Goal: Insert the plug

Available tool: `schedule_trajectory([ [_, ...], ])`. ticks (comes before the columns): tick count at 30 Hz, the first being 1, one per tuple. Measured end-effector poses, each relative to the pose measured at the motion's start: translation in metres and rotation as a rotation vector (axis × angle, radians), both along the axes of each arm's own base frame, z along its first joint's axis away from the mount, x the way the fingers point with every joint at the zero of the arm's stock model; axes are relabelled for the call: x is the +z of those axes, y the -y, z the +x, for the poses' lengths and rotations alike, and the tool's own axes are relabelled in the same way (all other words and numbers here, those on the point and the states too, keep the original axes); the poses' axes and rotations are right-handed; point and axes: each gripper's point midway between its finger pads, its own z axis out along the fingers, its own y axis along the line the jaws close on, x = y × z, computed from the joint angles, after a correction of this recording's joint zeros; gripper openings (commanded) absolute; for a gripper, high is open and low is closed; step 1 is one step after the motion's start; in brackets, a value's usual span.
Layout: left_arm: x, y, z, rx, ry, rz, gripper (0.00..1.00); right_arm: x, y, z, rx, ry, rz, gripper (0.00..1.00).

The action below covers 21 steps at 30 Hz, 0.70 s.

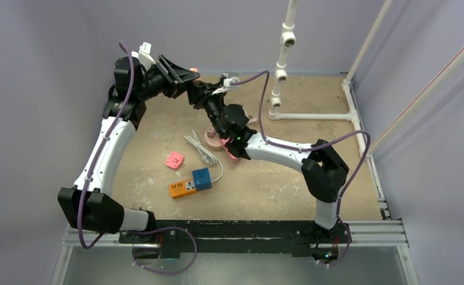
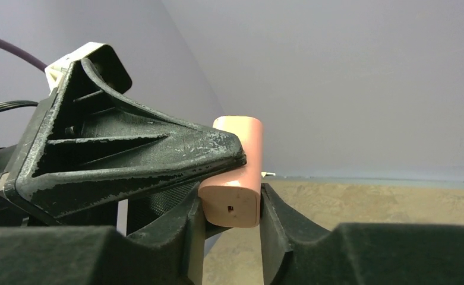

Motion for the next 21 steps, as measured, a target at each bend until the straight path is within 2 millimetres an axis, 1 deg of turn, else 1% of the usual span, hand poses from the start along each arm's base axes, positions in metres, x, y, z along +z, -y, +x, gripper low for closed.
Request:
schedule_trajectory([
  [1,-0.001,0.000,0.000,0.001,-0.003,0.001,0.00,0.000,0.000,0.000,0.000,-0.001,0.000,0.17],
  [2,-0.002,-0.001,0.000,0.005,-0.006,0.003,0.05,-0.001,-0.001,-0.001,-0.001,0.001,-0.004,0.13],
  [4,-0.002,-0.001,0.000,0.008,-0.006,0.005,0.11,-0.001,-0.001,-0.001,-0.001,0.001,-0.004,0.04],
  [5,-0.001,-0.001,-0.001,0.006,-0.005,0.008,0.17,-0.001,-0.001,-0.001,0.000,0.002,-0.004,0.00],
  [7,-0.002,-0.001,-0.003,0.003,-0.007,0.012,0.32,-0.001,0.000,-0.003,0.001,0.001,-0.001,0.00],
  [8,-0.002,0.000,-0.004,-0.002,-0.008,0.014,0.41,-0.002,0.002,-0.005,0.002,0.001,-0.002,0.00],
  [9,-0.002,0.001,-0.006,-0.010,-0.007,0.016,0.54,-0.002,0.003,-0.006,0.003,0.000,-0.004,0.00],
  [10,-0.001,0.003,-0.008,-0.019,-0.004,0.016,0.75,-0.001,0.006,-0.008,0.005,0.001,-0.006,0.00],
  [11,-0.001,0.005,-0.010,-0.033,0.002,0.019,0.88,0.000,0.009,-0.011,0.009,0.005,-0.010,0.00],
  [12,0.000,0.007,-0.013,-0.049,0.019,0.029,0.93,0.001,0.013,-0.014,0.010,0.007,-0.013,0.00],
  [15,0.008,0.008,-0.019,-0.083,0.078,0.049,0.98,0.010,0.026,-0.021,0.043,0.038,-0.043,0.00],
  [17,0.013,0.005,-0.022,-0.113,0.140,0.084,0.99,0.017,0.034,-0.025,0.074,0.068,-0.077,0.00],
  [21,0.019,-0.006,-0.021,-0.149,0.290,0.221,0.99,0.024,0.045,-0.042,0.172,0.120,-0.189,0.00],
])
